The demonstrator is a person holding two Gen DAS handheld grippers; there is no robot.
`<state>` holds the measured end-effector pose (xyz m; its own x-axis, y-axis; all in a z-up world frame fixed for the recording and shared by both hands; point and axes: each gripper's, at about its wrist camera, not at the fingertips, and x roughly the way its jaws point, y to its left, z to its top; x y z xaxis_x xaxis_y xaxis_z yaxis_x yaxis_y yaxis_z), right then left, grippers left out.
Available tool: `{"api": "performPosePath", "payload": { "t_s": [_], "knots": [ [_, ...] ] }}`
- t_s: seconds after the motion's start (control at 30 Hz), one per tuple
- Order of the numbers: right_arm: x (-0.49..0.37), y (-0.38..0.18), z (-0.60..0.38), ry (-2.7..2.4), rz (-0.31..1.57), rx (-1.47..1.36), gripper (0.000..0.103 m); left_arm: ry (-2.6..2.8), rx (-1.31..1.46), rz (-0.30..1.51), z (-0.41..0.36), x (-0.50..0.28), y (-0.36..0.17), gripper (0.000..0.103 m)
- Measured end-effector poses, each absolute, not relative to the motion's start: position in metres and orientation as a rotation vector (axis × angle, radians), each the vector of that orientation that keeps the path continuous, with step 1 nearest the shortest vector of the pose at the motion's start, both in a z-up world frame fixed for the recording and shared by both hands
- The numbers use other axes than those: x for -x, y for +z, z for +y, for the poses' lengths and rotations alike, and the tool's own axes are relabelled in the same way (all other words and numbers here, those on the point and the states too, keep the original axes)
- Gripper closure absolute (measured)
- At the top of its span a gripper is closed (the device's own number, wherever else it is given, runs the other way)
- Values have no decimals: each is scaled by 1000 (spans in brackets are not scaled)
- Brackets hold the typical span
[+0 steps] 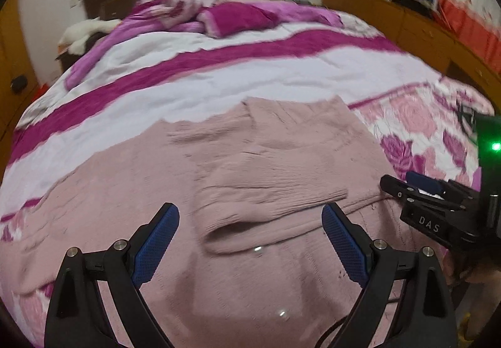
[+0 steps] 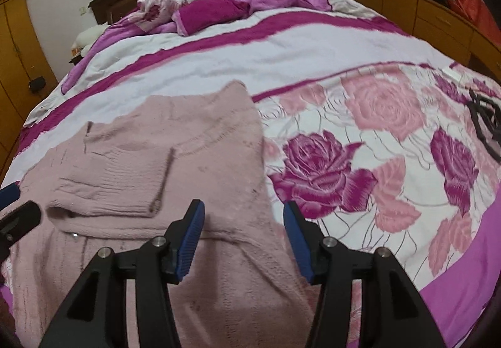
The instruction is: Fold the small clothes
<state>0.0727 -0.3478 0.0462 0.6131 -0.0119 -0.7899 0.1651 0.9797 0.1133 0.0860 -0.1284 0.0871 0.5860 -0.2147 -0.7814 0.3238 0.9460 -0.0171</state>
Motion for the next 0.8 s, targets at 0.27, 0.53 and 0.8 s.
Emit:
{"api": "performPosePath", "payload": {
  "t_s": [0.27, 0.53, 0.8],
  "knots": [
    [-70, 29, -358, -82, 928, -240, 48, -423, -214, 949, -173, -102, 58, 32],
    [-70, 24, -359, -76, 931, -250, 48, -457, -283, 966, -195, -114, 31, 46],
    [-72, 21, -356, -82, 940, -233, 47, -475, -191, 942, -186, -124, 38, 103]
  ]
}}
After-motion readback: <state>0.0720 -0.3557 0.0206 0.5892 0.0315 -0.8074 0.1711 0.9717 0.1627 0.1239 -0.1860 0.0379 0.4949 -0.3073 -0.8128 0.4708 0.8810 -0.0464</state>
